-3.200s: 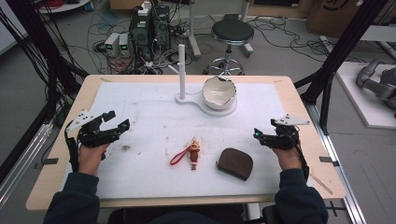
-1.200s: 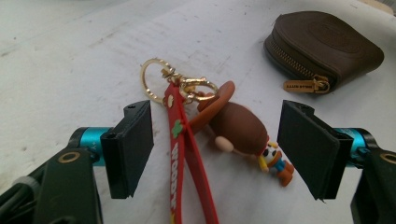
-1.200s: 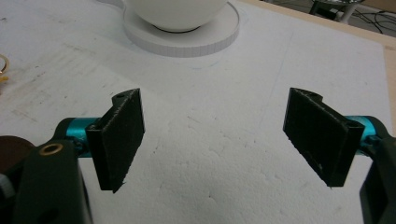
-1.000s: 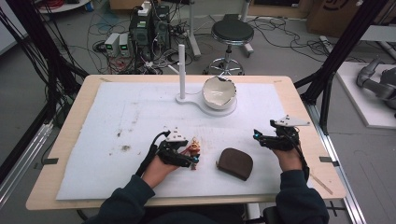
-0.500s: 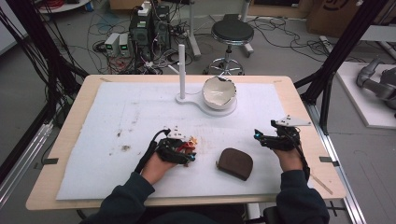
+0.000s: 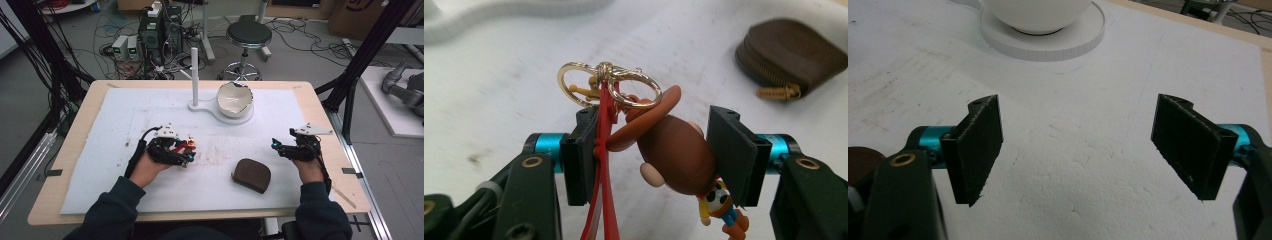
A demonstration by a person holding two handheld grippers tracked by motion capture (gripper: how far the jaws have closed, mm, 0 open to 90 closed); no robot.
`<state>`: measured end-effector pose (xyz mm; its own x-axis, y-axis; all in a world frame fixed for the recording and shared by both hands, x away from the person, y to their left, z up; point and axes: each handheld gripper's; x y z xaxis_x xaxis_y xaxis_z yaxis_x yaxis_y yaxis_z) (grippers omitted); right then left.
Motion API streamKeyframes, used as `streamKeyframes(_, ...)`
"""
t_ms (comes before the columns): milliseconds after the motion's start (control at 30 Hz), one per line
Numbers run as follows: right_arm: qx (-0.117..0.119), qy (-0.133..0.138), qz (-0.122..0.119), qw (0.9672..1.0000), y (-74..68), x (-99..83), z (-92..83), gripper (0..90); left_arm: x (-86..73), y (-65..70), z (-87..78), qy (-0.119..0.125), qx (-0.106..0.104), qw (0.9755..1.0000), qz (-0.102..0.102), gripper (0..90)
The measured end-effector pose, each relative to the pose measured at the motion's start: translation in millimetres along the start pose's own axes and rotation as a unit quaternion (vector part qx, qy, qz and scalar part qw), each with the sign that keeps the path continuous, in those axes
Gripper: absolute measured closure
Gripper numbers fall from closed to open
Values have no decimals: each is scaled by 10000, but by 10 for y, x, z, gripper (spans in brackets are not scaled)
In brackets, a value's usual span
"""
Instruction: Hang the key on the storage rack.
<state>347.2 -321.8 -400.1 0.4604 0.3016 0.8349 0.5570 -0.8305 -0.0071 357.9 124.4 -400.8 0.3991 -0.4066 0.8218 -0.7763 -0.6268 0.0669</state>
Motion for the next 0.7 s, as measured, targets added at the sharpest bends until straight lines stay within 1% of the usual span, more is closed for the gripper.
streamKeyframes(33, 4, 0, -2, 10000, -1, 1, 3, 209, 49, -30, -36, 53, 28, 10000, -11, 406)
streamKeyframes(167, 25, 7, 10, 10000, -5, 11, 7, 208, 269, -138, -170, 263, 229, 9994, 86, 405)
streamKeyframes(200, 25, 7, 10, 10000, -5, 11, 7, 208, 269, -138, -170, 263, 229, 9994, 86, 405)
streamKeyframes(233, 28, 14, 12, 10000, -5, 15, 7, 208, 373, -192, -222, 380, 362, 9986, 116, 405)
streamKeyframes(367, 29, 33, 28, 10000, 2, 16, 3, 208, 551, -320, -296, 561, 573, 9968, 51, 406)
streamKeyframes(400, 30, 38, 30, 10000, 5, 16, 2, 208, 591, -353, -311, 595, 623, 9963, 61, 406)
streamKeyframes(467, 19, 48, 57, 10000, 7, 17, -1, 208, 672, -410, -334, 653, 736, 9951, 89, 406)
streamKeyframes(533, 33, 57, 47, 10000, 11, 20, 0, 208, 752, -463, -348, 688, 799, 9944, 93, 406)
streamKeyframes(567, 33, 53, 51, 10000, 9, 22, 0, 208, 752, -463, -348, 688, 799, 9944, 93, 406)
streamKeyframes(600, 32, 51, 41, 10000, 8, 23, 0, 208, 832, -511, -350, 695, 869, 9937, 126, 406)
streamKeyframes(700, 49, 73, 48, 9999, 7, 29, 1, 208, 977, -563, -331, 640, 973, 9929, 244, 406)
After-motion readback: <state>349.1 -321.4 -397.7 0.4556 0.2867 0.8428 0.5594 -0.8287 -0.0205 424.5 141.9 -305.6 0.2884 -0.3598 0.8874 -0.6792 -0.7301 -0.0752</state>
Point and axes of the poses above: each handheld gripper's, and its own axes: z roughly forward along the jaws, x roughly out of its top, y roughly to its right, and after that the axes turned 6 degrees about x, right-handed
